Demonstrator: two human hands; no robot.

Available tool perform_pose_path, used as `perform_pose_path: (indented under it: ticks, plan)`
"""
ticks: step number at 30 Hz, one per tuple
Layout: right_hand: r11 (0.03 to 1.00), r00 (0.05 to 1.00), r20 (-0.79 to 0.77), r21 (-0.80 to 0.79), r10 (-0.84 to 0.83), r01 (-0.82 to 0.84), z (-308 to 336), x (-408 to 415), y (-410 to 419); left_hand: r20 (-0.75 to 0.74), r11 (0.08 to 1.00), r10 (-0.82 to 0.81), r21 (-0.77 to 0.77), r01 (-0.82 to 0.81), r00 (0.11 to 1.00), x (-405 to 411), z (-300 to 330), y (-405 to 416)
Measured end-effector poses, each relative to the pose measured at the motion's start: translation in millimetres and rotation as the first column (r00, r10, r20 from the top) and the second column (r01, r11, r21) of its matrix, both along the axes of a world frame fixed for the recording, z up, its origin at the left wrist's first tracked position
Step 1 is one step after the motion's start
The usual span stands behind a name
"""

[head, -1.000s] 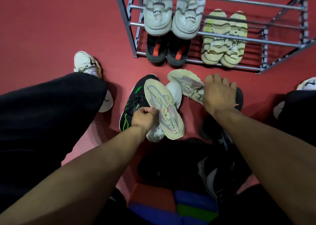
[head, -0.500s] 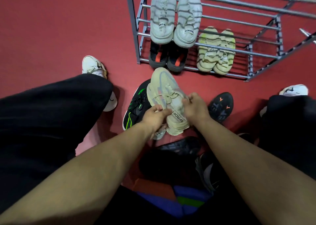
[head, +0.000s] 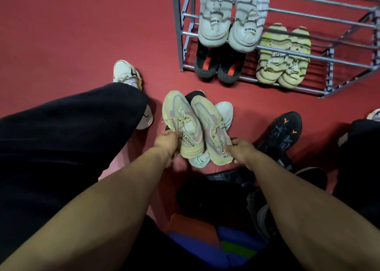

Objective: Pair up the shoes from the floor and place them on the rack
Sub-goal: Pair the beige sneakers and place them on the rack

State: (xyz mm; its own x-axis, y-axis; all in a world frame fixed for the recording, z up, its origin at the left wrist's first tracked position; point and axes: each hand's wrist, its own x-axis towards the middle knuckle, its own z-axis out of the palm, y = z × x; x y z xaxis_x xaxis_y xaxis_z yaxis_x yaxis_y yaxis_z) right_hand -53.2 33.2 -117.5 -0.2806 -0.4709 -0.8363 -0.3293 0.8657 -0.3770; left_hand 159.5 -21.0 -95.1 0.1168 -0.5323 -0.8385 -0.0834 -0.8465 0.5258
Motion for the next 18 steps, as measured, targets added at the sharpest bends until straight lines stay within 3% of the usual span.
perform_pose_path:
  ticks: [3,7,12,18]
  plan:
    - [0.973,0.961,0.151,0.026,-0.230,0.228,2,-9,-3,0.018,1.000,-0.013,0.002,0.013,1.000,-3,-3,2]
    - [0.931,0.897,0.271,-0.007,-0.350,0.366,33,-21,-20,0.074,0.998,-0.016,-0.053,0.020,0.997,-8,12,-6]
    - [0.914,0.903,0.242,-0.115,-0.354,0.389,96,-44,-9,0.016,0.988,-0.103,-0.112,0.104,0.995,-35,50,-11]
    - [0.855,0.879,0.181,-0.213,-0.441,0.473,156,-76,24,-0.016,0.898,-0.419,-0.158,0.412,0.908,-82,98,1]
